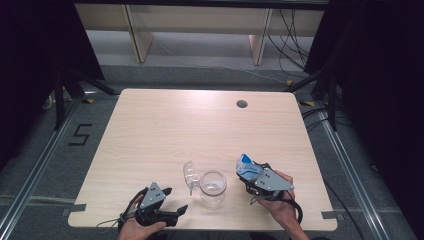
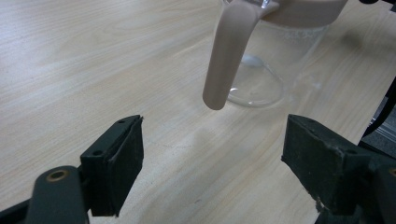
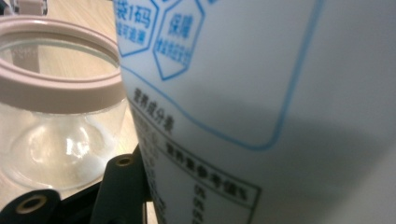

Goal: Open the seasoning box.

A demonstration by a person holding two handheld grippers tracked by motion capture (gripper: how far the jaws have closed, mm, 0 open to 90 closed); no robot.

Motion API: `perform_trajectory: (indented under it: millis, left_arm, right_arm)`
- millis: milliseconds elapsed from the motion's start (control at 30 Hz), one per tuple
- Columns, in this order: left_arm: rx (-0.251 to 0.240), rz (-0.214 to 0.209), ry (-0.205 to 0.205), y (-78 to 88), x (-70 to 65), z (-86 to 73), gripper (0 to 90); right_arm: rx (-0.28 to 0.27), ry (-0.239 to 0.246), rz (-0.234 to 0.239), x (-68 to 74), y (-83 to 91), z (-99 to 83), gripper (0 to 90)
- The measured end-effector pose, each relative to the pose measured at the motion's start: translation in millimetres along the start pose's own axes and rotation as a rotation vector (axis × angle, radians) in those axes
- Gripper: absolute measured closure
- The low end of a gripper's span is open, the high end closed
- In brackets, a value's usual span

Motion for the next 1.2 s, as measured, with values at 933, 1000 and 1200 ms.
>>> perform_trajectory:
  millis: [933, 1000, 1200]
  left_arm:
    - [0.022, -0.008, -0.014, -1.4, -1.9, -0.1, 20.0]
    - [0.019, -0.008, -0.012, -2.5, -3.3, 0.5, 20.0]
    - [0.018, -0.012, -0.012, -2.5, -3.2, 0.7, 20.0]
  right_arm:
    - [0.027, 0.154, -0.019, 2.7, -4.3, 8.4, 49.7]
    - [0.031, 0.198, -0.024, 0.6, -4.8, 8.1, 49.7]
    - [0.052, 0.215, -0.026, 2.1, -6.3, 5.5, 49.7]
Point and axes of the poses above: each handheld gripper's, and its own axes: y roughly backward along the jaws, z roughly out of its top, x roughly to its left, the point moved 5 cm from there along -y, roughly forward along the jaws, and after that the axes turned 14 degrees about -x, right-handed, at the moved point
